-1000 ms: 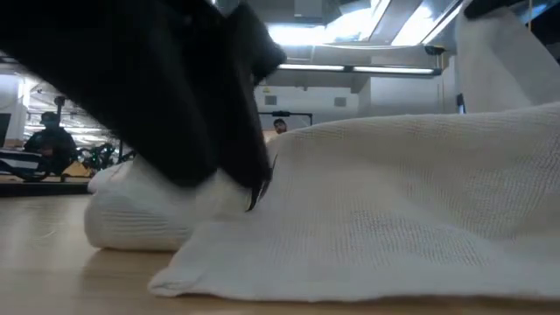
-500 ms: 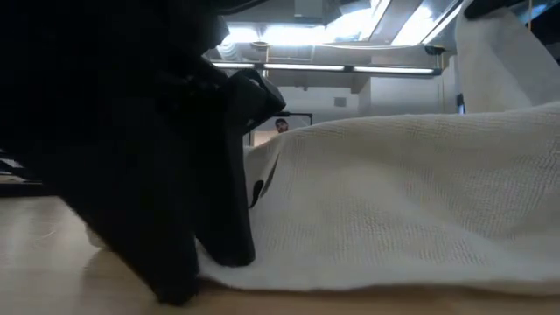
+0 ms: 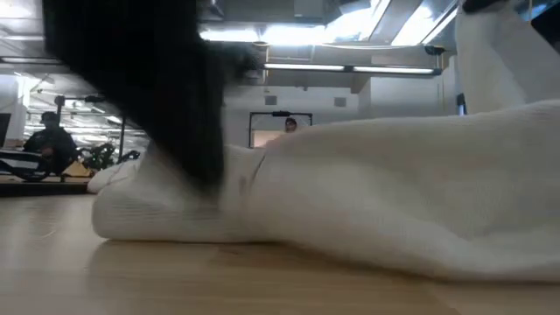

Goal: Fold towel
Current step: Fold the bottom white towel

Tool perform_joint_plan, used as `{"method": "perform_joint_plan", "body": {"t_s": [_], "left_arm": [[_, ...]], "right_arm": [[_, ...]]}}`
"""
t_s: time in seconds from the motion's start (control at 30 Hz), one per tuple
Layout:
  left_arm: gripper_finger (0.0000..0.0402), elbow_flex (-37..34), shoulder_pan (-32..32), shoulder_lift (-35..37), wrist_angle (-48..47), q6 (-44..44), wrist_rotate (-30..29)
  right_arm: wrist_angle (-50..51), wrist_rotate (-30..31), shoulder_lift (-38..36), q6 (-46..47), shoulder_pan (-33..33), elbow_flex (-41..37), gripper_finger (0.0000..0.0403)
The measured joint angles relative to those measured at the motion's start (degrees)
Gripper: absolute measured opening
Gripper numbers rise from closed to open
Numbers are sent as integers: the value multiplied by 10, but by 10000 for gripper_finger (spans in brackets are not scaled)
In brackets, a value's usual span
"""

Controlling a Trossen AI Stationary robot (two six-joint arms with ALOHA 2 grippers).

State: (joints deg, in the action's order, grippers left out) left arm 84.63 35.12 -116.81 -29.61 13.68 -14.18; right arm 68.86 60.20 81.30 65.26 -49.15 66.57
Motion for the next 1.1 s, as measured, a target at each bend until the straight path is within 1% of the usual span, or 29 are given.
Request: {"method": "perform_joint_plan", "body": {"t_s": [0.1, 0.23, 0.33, 0.43, 0.6, 0.73, 0.83, 0.9, 1.0, 1.1], "left_arm": [[2, 39, 25, 56, -85, 18, -61], [4, 65, 51, 109, -191, 59, -140], [2, 79, 70, 177, -209, 75, -199], [4, 79, 88, 234, -213, 84, -239], [2, 79, 106, 318, -206, 80, -315], [4, 79, 111, 370, -201, 86, -366], [2, 78, 114, 411, -161, 66, -403], [2, 79, 118, 434, -118, 30, -429], [3, 79, 129, 459, -41, -53, -471], [2, 79, 139, 486, 29, -129, -513]], "right_arm": [[0, 18, 0, -29, 0, 25, 10], [1, 30, 0, -90, 0, 76, 10], [2, 50, 0, -137, 0, 123, 10], [2, 73, -1, -195, 0, 178, 10], [2, 105, -2, -298, 0, 273, 10], [2, 134, -2, -365, 1, 341, 10], [2, 145, -2, -412, 1, 391, 10], [2, 150, -2, -442, 1, 420, 10], [2, 168, -2, -480, 1, 457, 10], [2, 169, -2, -513, 1, 485, 10]]}}
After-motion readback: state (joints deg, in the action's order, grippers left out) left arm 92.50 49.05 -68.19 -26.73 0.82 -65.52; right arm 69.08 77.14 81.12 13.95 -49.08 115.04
